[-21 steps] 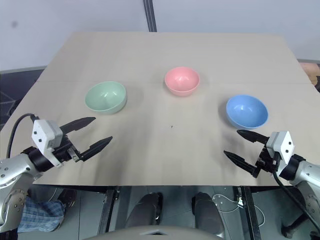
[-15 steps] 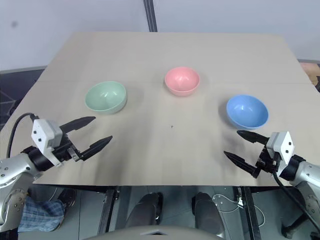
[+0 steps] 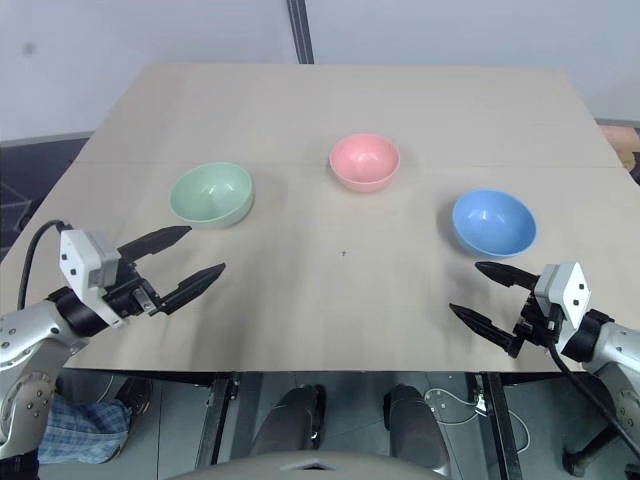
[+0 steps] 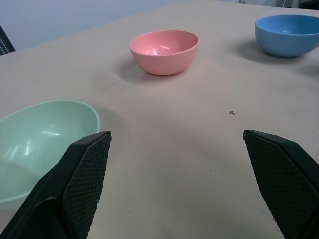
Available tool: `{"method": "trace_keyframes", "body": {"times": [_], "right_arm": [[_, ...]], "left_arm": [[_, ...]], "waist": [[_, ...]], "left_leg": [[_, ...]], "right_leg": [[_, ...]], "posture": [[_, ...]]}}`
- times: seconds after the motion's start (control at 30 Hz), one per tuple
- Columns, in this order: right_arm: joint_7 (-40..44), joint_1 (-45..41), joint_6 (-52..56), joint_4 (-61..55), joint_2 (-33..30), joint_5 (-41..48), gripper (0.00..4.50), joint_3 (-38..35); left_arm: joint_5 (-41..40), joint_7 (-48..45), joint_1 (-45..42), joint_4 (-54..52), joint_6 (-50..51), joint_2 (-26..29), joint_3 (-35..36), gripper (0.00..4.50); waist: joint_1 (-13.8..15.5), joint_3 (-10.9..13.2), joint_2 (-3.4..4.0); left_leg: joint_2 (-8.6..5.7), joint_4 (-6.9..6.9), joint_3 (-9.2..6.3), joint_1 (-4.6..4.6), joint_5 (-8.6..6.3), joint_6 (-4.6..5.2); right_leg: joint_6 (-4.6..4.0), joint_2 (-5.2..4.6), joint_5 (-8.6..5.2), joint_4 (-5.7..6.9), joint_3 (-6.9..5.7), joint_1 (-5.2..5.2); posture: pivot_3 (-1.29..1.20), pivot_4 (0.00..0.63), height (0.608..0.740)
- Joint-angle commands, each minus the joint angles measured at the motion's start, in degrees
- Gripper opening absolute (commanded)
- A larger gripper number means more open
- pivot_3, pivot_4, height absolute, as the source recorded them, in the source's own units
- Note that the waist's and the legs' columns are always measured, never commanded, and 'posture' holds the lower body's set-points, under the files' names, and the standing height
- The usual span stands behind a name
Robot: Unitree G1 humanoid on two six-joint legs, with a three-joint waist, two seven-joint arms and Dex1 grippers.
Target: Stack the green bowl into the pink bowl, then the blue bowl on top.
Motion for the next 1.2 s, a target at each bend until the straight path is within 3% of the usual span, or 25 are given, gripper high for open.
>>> {"method": "trace_keyframes", "body": {"times": [0.03, 0.23, 0.43, 0.63, 0.77, 0.87, 1.03, 1.2], "right_arm": [[-0.1, 0.1, -0.1, -1.8, -0.7, 1.4, 4.22, -2.0], [-3.1, -3.4, 5.5, -4.9, -3.9, 2.2, 4.22, -1.2], [-11.0, -19.2, 15.1, -8.6, -7.2, 5.2, 4.22, 2.4], [-19.3, -34.2, 24.0, -4.8, -7.5, -2.2, 4.22, 13.5], [-20.8, -45.2, 26.8, 3.2, -4.6, -7.8, 4.22, 22.3], [-22.3, -54.5, 24.3, 10.5, -1.7, -17.4, 4.22, 31.6], [-15.9, -66.2, 21.0, 21.9, 3.6, -27.5, 4.22, 45.4], [-15.0, -73.6, 14.9, 37.0, 13.3, -33.1, 4.22, 49.6]], "left_arm": [[-0.6, 0.1, 0.0, -1.2, -0.7, 0.5, 0.8, 4.5], [-0.1, -0.1, 0.1, -0.8, -0.9, 0.6, 0.5, 4.5], [1.6, -0.4, 0.5, -0.3, -1.3, 1.0, -0.4, 4.5], [0.7, -0.1, -0.6, -0.1, -0.7, 0.8, -0.3, 4.5], [-1.0, -0.1, -2.3, -0.2, 0.3, 0.5, -0.6, 4.5], [-2.9, -0.2, -4.4, -0.6, 1.4, 1.1, -0.8, 4.5], [-5.4, 0.2, -7.3, -1.2, 3.1, 2.1, 0.1, 4.5], [-6.9, 0.6, -6.9, -3.2, 3.8, 2.4, 0.8, 4.5]], "waist": [[0.0, 0.0, 0.0], [-0.1, 0.0, 0.02], [-0.2, 0.0, 0.02], [0.1, 0.0, -0.04], [-0.1, 0.0, -0.03], [-0.3, 0.0, 0.0], [-0.4, 0.0, 0.02], [-0.5, 0.0, 0.01]], "left_leg": [[0.0, 0.0, 0.0, 0.0, 0.0, 0.0], [0.0, 0.0, 0.01, 0.0, 0.0, 0.0], [0.07, 0.01, 0.03, 0.07, 0.0, 0.0], [-0.06, 0.02, -0.14, -0.23, 0.0, 0.0], [-0.05, -0.01, -0.15, -0.23, 0.0, 0.0], [-0.04, 0.0, -0.14, -0.2, 0.01, 0.0], [-0.03, -0.04, -0.16, -0.24, 0.0, 0.0], [-0.06, -0.19, -0.16, -0.34, 0.0, -0.01]], "right_leg": [[0.0, 0.0, 0.0, 0.0, 0.0, 0.0], [0.0, 0.0, 0.0, 0.0, 0.0, 0.0], [0.0, 0.1, 0.01, 0.07, 0.05, -0.01], [-0.01, -0.06, 0.02, -0.05, -0.11, -0.12], [-0.02, -0.05, 0.02, -0.03, -0.13, -0.17], [-0.03, -0.03, 0.03, 0.02, -0.12, -0.2], [-0.04, -0.03, 0.03, 0.02, -0.14, -0.26], [-0.05, -0.09, 0.04, -0.05, -0.15, -0.38]], "posture": [[0.0, 0.15, 0.74], [0.0, 0.15, 0.74], [0.0, 0.15, 0.74], [0.0, 0.15, 0.74], [0.0, 0.15, 0.74], [0.0, 0.15, 0.74], [0.0, 0.15, 0.74], [0.0, 0.15, 0.74]]}}
